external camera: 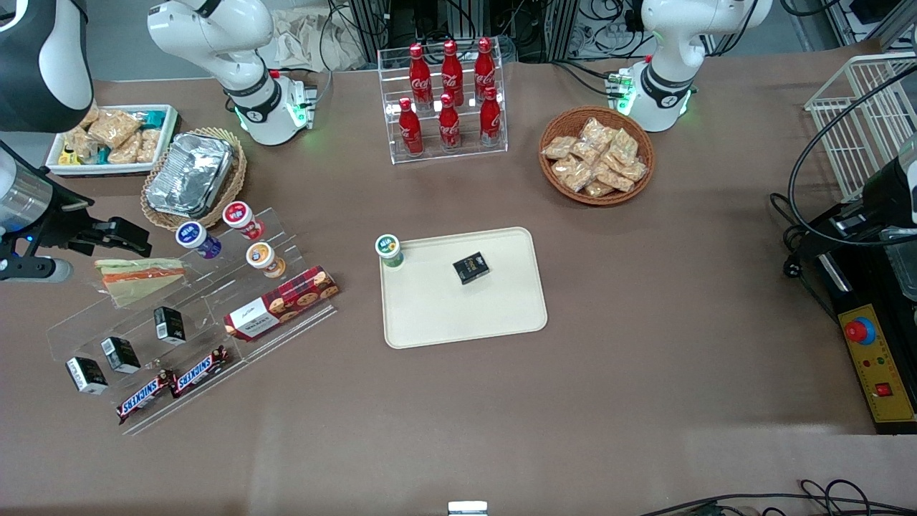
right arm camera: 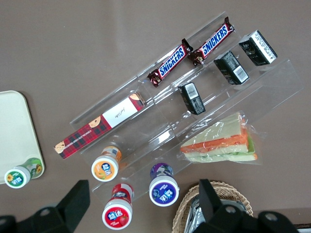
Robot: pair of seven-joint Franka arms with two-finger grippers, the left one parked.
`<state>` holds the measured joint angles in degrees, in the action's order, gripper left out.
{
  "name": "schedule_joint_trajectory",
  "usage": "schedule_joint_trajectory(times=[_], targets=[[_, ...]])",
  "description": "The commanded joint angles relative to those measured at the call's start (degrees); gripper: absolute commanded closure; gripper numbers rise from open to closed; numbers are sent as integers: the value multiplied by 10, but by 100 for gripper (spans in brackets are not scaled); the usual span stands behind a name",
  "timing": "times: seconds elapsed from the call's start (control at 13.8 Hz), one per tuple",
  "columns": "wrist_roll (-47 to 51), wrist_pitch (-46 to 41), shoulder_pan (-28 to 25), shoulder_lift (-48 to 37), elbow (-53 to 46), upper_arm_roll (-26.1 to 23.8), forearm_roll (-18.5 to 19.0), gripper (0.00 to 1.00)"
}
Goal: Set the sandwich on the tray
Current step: 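Move the right gripper down over the wrapped sandwich wedge in the organizer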
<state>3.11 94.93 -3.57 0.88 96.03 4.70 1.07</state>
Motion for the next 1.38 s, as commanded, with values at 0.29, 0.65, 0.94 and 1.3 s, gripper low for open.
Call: schedule_joint_trajectory(times=[0.29, 0.65, 0.94, 1.3], targets=[[11, 18, -1, 25, -12, -1, 7, 0], [49, 45, 12, 25, -12, 4, 4, 0], [146, 39, 11, 10, -12, 48, -50, 0], [371, 16, 17, 0, -8, 72, -42, 1]])
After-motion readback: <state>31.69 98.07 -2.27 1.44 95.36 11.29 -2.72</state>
